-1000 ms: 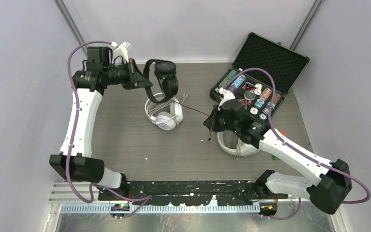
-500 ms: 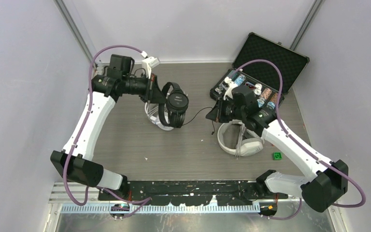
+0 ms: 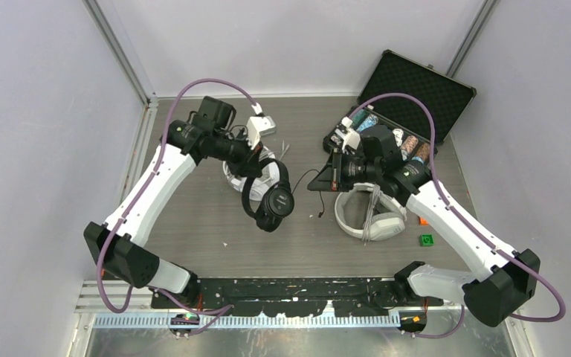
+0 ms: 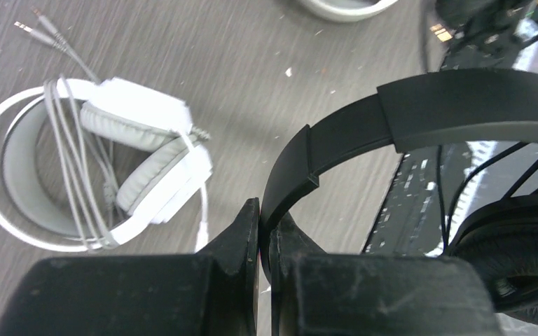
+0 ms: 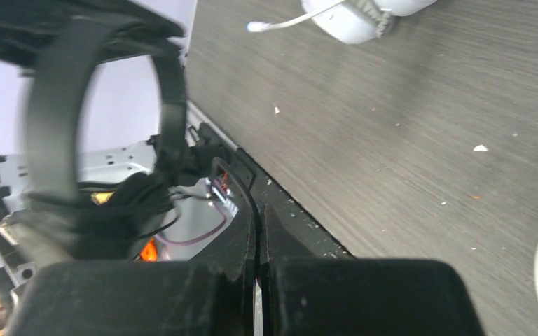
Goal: Wrap the headphones
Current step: Wrap the headphones cable around the headphones.
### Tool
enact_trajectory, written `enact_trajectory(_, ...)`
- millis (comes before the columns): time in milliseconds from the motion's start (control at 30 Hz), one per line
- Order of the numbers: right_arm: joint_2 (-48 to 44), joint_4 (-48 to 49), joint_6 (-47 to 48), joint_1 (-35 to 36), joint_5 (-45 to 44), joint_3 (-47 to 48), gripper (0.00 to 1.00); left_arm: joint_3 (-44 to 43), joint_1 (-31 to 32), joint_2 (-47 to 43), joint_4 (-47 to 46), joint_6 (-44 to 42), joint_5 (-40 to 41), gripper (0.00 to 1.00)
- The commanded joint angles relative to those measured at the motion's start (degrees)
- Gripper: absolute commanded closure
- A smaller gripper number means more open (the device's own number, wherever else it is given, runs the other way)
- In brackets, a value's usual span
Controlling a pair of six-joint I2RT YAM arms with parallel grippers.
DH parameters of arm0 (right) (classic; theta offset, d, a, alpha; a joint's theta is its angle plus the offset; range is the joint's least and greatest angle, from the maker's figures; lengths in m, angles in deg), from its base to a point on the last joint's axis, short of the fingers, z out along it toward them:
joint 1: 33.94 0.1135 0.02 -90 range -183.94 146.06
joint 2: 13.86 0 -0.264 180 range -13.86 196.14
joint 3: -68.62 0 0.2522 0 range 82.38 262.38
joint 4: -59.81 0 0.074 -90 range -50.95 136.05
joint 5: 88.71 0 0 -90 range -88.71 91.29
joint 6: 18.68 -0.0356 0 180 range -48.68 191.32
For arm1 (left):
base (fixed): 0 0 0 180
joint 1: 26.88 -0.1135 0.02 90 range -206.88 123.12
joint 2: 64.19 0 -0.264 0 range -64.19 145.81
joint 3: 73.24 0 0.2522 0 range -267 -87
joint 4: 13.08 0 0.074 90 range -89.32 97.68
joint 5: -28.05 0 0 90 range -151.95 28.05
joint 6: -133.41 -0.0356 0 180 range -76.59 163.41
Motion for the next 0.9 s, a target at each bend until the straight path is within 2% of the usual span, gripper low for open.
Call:
enact_trajectory(0,-1.9,-1.0,-3.8,-0.2,6.4,5.3,1.0,1.7,2.0,-3.0,-3.1,-5.8,9.0,1.0)
enact_trajectory(100,-1.8,0.7,-7.1,-0.2,10.0,6.3,1.0,4.3,3.3,-5.3,-8.3,-5.9,14.3,1.0)
enact_trajectory(233,-2.7,9.3,-15.8,-0.2,12.6,4.6,1.0,6.4,5.0,-7.3,-11.0,-7.3,19.0,1.0)
enact_trajectory(400,-2.7,28.2,-31.6,-0.2,13.5,-1.1,1.0,8.9,7.0,-8.3,-12.5,-8.2,25.8,1.0)
enact_trajectory(533,-2.8,45.7,-43.5,-0.1,7.3,-7.5,1.0,9.3,7.4,-8.2,-12.5,-6.0,31.7,1.0)
enact_trajectory(633,-0.7,54.6,-50.4,0.1,5.6,-8.7,1.0,8.8,7.6,-7.4,-12.5,-3.8,35.7,1.0)
enact_trajectory(733,-0.1,55.2,-52.0,0.7,3.4,-7.8,1.0,7.7,7.8,-6.4,-12.5,-1.0,40.7,1.0)
enact_trajectory(867,0.4,48.9,-48.1,2.2,-1.8,-5.5,1.0,7.9,7.8,-4.9,-13.2,1.5,44.6,1.0)
